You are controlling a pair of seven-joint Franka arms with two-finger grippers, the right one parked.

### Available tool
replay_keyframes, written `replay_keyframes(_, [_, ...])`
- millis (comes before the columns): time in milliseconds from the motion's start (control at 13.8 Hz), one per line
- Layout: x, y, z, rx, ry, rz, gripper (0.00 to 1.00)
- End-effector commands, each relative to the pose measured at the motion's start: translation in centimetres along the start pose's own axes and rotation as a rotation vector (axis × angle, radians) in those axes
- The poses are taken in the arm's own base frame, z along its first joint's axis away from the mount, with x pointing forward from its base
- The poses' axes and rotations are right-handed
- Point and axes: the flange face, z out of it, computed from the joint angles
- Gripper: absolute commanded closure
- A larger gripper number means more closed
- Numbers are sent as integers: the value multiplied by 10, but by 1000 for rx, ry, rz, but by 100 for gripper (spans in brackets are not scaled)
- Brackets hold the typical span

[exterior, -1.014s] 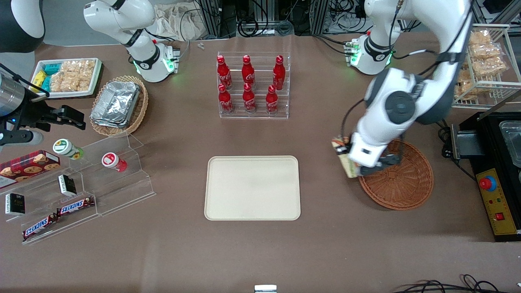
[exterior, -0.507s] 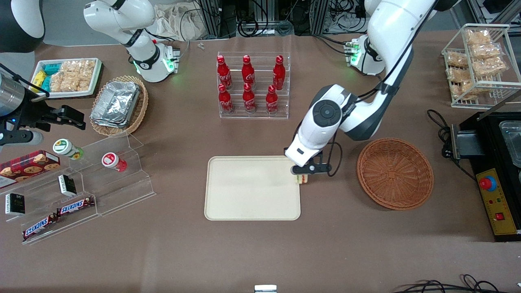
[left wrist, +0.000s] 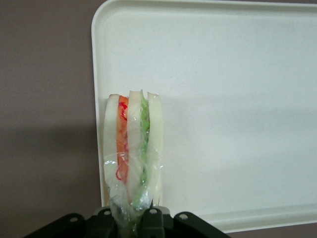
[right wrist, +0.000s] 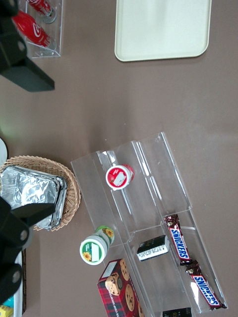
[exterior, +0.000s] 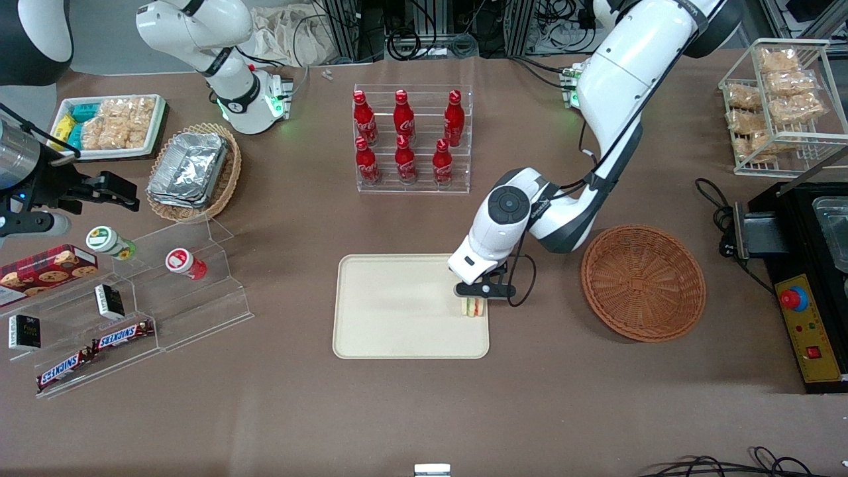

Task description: Place sandwich from basket to tray

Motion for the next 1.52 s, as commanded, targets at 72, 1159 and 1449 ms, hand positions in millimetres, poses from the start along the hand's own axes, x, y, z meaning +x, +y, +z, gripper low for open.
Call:
replay_keyframes(72, [13, 8, -5, -4, 32, -41, 1])
replay_keyframes(1159, [56, -142, -268, 105, -97, -137, 1])
replay_keyframes(1449, [50, -210, -342, 149, -246, -160, 1])
